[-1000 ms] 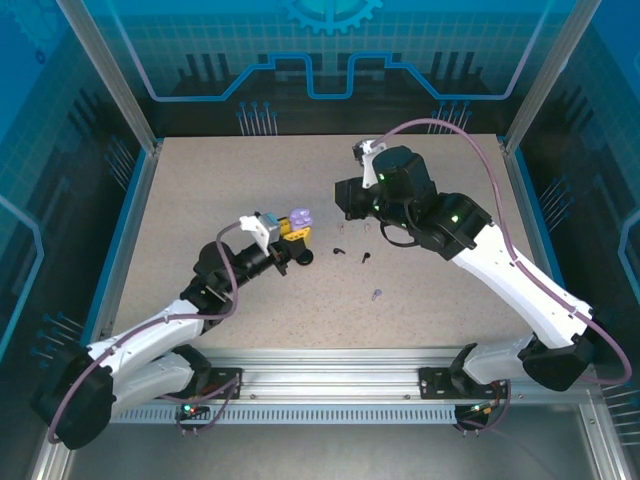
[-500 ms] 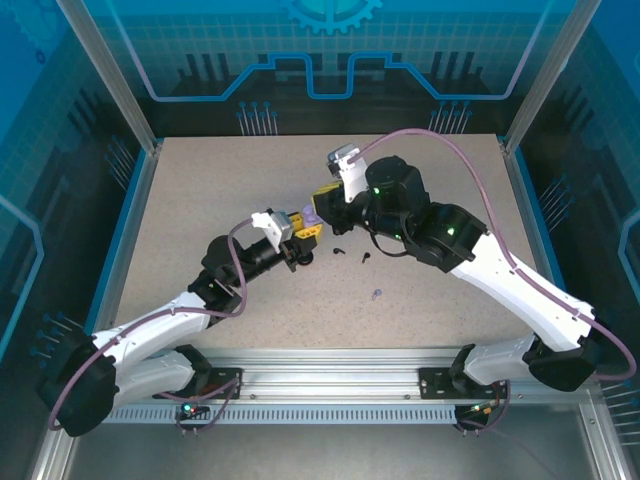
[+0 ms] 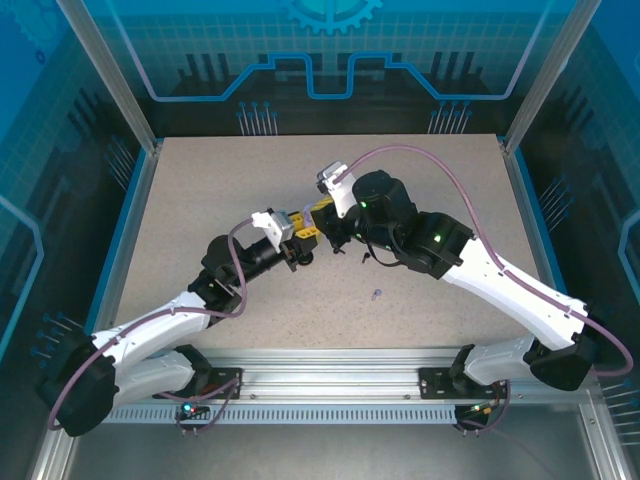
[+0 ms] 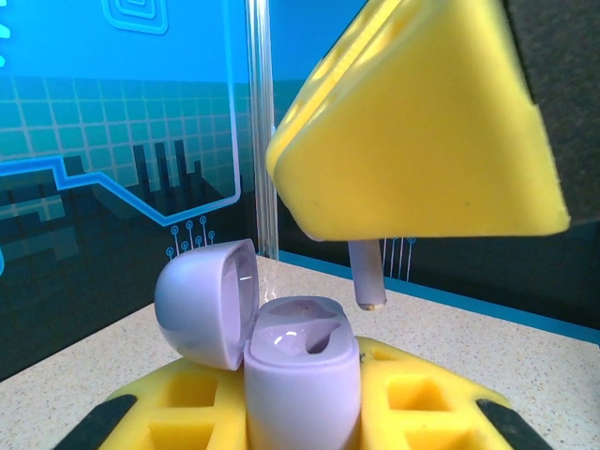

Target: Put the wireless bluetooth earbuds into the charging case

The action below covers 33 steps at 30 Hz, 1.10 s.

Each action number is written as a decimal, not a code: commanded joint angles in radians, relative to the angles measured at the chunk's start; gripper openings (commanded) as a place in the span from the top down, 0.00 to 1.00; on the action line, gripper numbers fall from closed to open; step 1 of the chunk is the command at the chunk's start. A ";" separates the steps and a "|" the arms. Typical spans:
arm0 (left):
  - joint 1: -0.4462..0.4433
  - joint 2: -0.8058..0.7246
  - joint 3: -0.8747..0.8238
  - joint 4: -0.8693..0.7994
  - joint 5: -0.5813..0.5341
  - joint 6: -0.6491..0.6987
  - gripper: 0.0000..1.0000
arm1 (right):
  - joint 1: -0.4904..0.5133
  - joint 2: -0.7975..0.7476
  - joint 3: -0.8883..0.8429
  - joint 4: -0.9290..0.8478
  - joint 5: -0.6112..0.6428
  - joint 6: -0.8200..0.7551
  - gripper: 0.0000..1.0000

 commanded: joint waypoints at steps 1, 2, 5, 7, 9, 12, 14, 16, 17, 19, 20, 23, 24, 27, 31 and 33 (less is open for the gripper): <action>-0.010 -0.010 0.036 0.002 0.007 0.025 1.00 | 0.013 -0.015 -0.004 0.028 0.019 -0.017 0.85; -0.009 -0.011 0.036 0.000 0.007 0.025 1.00 | 0.013 -0.012 -0.003 0.027 0.020 -0.017 0.85; -0.011 -0.012 0.041 -0.004 0.011 0.026 1.00 | 0.012 -0.006 0.000 0.028 0.021 -0.020 0.85; -0.010 -0.011 0.043 -0.006 0.014 0.025 1.00 | 0.012 0.000 0.005 0.030 0.022 -0.019 0.85; -0.012 -0.011 0.044 -0.010 0.015 0.025 1.00 | 0.013 0.005 0.007 0.032 0.022 -0.019 0.85; -0.012 -0.013 0.046 -0.010 0.014 0.025 1.00 | 0.012 0.011 0.005 0.032 0.019 -0.019 0.86; -0.013 -0.013 0.048 -0.010 0.013 0.026 1.00 | 0.012 0.012 0.001 0.033 0.018 -0.019 0.86; -0.013 -0.014 0.049 -0.009 0.012 0.026 1.00 | 0.013 0.011 -0.008 0.033 0.022 -0.019 0.86; -0.014 -0.013 0.050 -0.007 0.010 0.025 1.00 | 0.011 0.011 -0.014 0.036 0.023 -0.019 0.86; -0.013 -0.014 0.050 -0.003 0.012 0.021 1.00 | 0.010 0.008 -0.029 0.041 0.025 -0.016 0.86; -0.014 -0.015 0.050 0.001 0.012 0.019 1.00 | 0.008 0.007 -0.035 0.043 0.025 -0.015 0.86; -0.014 -0.022 0.049 0.006 0.011 0.012 1.00 | 0.004 0.003 -0.051 0.048 0.030 -0.011 0.87; -0.013 -0.025 0.049 0.006 0.012 0.012 1.00 | 0.001 0.002 -0.059 0.053 0.030 -0.010 0.87; -0.014 -0.032 0.050 0.003 0.013 0.009 1.00 | -0.005 -0.006 -0.073 0.062 0.023 -0.004 0.87; -0.013 -0.032 0.052 -0.002 0.018 0.009 1.00 | -0.013 -0.010 -0.077 0.068 0.017 0.006 0.89; -0.014 -0.029 0.050 -0.004 0.017 0.009 1.00 | -0.016 -0.016 -0.074 0.073 -0.001 0.015 0.89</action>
